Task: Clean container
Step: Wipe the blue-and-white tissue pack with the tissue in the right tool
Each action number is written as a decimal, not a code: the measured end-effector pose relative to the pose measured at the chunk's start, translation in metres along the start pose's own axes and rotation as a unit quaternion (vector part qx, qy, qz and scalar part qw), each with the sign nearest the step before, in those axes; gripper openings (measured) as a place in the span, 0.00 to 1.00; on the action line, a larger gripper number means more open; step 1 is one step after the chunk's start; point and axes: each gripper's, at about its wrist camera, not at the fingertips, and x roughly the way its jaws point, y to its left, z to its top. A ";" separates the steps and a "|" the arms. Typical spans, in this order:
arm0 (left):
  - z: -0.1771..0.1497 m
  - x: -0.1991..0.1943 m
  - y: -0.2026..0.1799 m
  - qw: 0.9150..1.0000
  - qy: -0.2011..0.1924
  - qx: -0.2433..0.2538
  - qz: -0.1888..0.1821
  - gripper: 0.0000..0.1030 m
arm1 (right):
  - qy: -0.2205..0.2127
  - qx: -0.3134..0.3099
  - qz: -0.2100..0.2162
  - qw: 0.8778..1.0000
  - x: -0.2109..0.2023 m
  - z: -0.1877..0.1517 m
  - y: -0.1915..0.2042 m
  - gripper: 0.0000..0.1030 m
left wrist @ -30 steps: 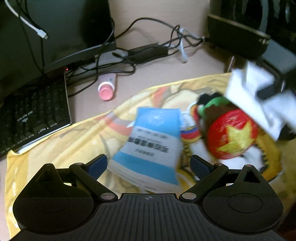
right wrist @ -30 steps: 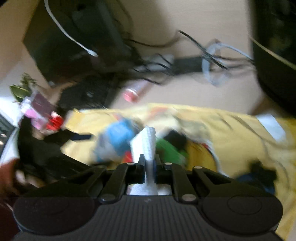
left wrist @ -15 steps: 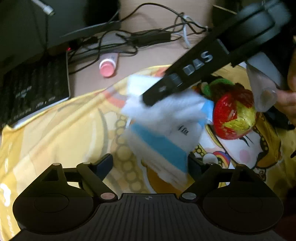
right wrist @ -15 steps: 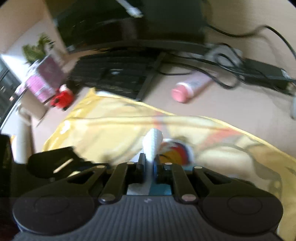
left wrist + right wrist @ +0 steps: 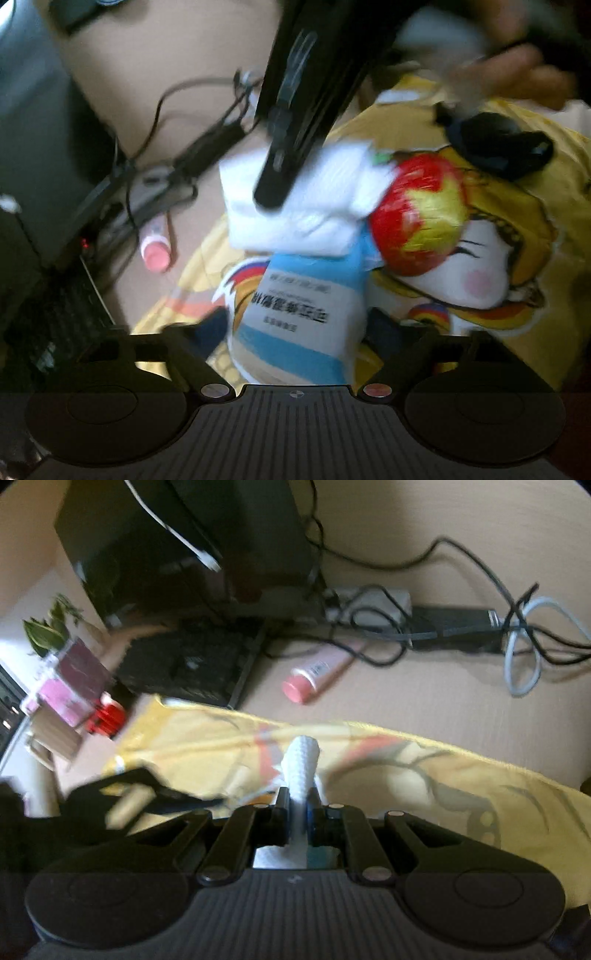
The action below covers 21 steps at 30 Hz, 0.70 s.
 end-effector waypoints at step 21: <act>-0.006 -0.001 0.025 0.965 0.060 -0.254 0.022 0.85 | 0.042 -0.007 0.035 0.999 0.010 -0.024 0.007 0.09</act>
